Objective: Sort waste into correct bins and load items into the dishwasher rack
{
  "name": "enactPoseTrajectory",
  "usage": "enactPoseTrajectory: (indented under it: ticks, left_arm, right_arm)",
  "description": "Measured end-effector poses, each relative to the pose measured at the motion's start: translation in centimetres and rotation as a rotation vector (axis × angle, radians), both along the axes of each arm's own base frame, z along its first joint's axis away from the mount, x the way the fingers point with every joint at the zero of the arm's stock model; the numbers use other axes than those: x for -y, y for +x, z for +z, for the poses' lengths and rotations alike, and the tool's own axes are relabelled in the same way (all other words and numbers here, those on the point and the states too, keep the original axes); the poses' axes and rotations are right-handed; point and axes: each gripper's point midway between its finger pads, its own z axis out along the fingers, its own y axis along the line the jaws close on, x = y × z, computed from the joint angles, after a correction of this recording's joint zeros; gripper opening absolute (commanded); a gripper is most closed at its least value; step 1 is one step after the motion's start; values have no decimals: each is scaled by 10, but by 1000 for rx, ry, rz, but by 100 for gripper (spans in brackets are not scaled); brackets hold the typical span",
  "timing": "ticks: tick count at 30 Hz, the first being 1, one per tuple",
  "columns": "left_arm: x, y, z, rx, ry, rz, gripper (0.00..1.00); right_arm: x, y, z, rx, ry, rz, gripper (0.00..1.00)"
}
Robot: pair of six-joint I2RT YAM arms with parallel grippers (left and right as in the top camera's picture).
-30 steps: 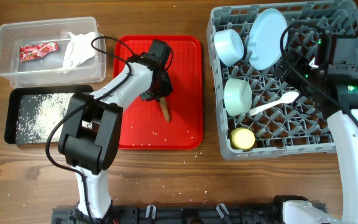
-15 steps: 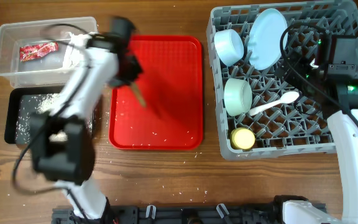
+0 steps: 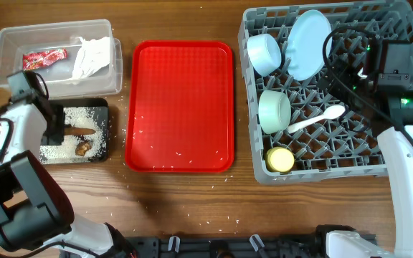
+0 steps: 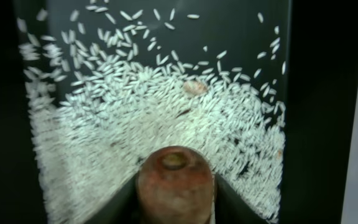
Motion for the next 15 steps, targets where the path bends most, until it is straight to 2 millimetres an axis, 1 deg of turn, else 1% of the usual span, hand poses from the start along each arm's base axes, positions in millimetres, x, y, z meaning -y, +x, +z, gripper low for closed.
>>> enactPoseTrajectory:
  ticks: [1, 2, 3, 4, 6, 8, 9, 10, 11, 12, 13, 14, 15]
  left_arm:
    - [1, -2, -6, 3, 0, 6, 65]
    - [1, -3, -7, 4, -2, 12, 79]
    - [1, -3, -8, 6, -2, 16, 96]
    - [1, -2, -8, 11, 0, 19, 100]
    - [0, -1, -8, 12, 2, 16, 100]
    - [3, -6, -6, -13, -3, -10, 100]
    - [4, -8, 3, -14, 4, -35, 100]
    - [2, -5, 14, 11, 20, -46, 100]
    - [2, -3, 37, 62, 47, -55, 100]
    - [2, -4, 49, 85, 59, -58, 100]
    - [3, -4, 63, 116, 73, -59, 100]
    - [3, -4, 83, 164, 99, -62, 100]
    - [2, -2, 95, 195, 115, -62, 100]
  right_arm:
    - [0, 0, 0, 1, 0, 0, 100]
    - [0, 0, 0, 0, 0, 0, 100]
    - [0, 0, 0, 0, 0, 0, 100]
    - [0, 0, 0, 1, 0, 0, 100]
    - [0, 0, 0, 2, 0, 0, 100]
    - [0, 5, 3, 22, -3, 3, 100]
    - [0, 8, 6, 37, -8, 9, 100]
    - [0, 9, 6, 41, -18, 23, 100]
    - [0, 9, 7, 41, -26, 34, 100]
    - [0, 8, 9, 46, -37, 47, 100]
    - [0, 8, 16, 69, -52, 65, 100]
    - [0, 4, 31, 115, -74, 89, 100]
    - [-7, -3, 53, 185, -97, 162, 100]
